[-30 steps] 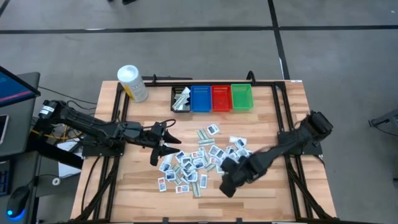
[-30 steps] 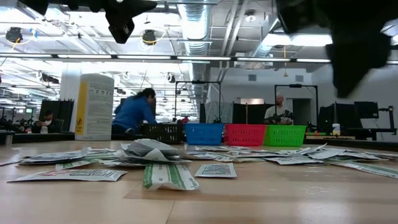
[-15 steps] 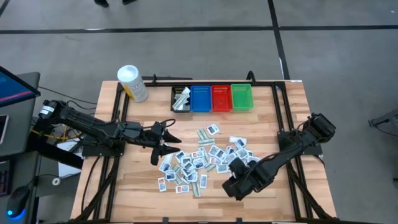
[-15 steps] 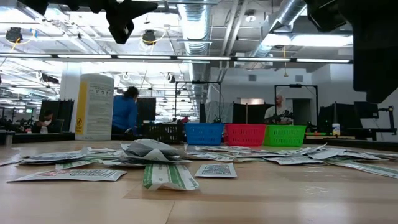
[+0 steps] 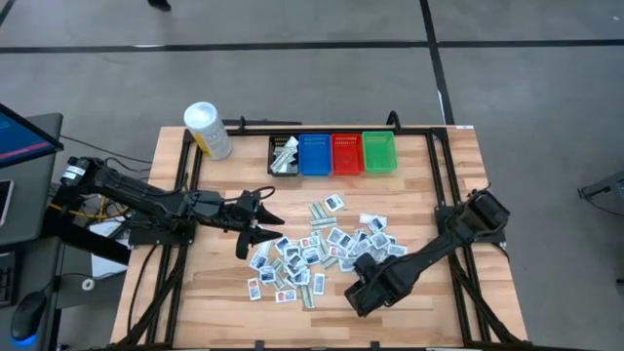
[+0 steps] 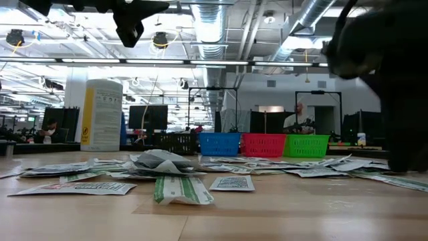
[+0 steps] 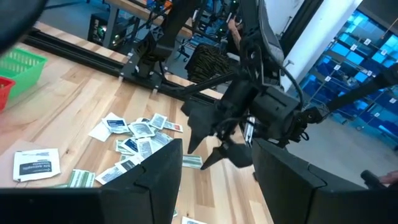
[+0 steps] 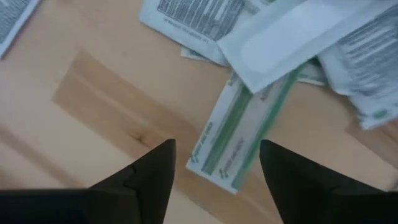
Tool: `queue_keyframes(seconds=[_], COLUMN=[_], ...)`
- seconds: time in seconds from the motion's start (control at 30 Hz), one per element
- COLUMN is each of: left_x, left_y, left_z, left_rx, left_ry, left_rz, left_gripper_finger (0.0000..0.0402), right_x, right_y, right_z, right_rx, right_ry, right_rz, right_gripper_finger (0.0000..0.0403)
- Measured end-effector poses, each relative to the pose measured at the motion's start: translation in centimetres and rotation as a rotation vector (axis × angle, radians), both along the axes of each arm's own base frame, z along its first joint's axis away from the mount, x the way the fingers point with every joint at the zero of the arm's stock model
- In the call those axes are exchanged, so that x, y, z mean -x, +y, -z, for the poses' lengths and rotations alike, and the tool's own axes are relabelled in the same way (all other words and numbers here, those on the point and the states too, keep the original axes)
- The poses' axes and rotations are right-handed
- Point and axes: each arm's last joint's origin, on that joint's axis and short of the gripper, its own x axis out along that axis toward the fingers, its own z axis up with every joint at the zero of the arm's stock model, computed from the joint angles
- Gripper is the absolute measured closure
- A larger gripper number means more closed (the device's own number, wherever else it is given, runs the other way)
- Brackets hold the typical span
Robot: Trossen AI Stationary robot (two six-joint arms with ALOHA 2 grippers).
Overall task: Pick & Place First Aid Supplies
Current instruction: Put the green bandage pack in the black bin
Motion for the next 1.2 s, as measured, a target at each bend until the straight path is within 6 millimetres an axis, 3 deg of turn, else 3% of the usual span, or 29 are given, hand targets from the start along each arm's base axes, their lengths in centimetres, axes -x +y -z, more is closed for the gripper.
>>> queue_keyframes(seconds=[0.3,1.2], left_x=[0.0,0.0], left_y=[0.0,0.0], left_z=[0.0,0.0], left_rx=[0.023,0.026], left_ry=[0.003,0.007], left_rz=[-0.002,0.005], left_gripper_finger=[0.0206,0.0206], right_x=[-0.3,-0.3], right_y=[0.3,0.5], right_z=[2.2,2.4], right_rx=[0.004,-0.023], right_ry=[0.069,0.085], right_rz=[0.001,-0.002], right_gripper_finger=[0.0189,0.032])
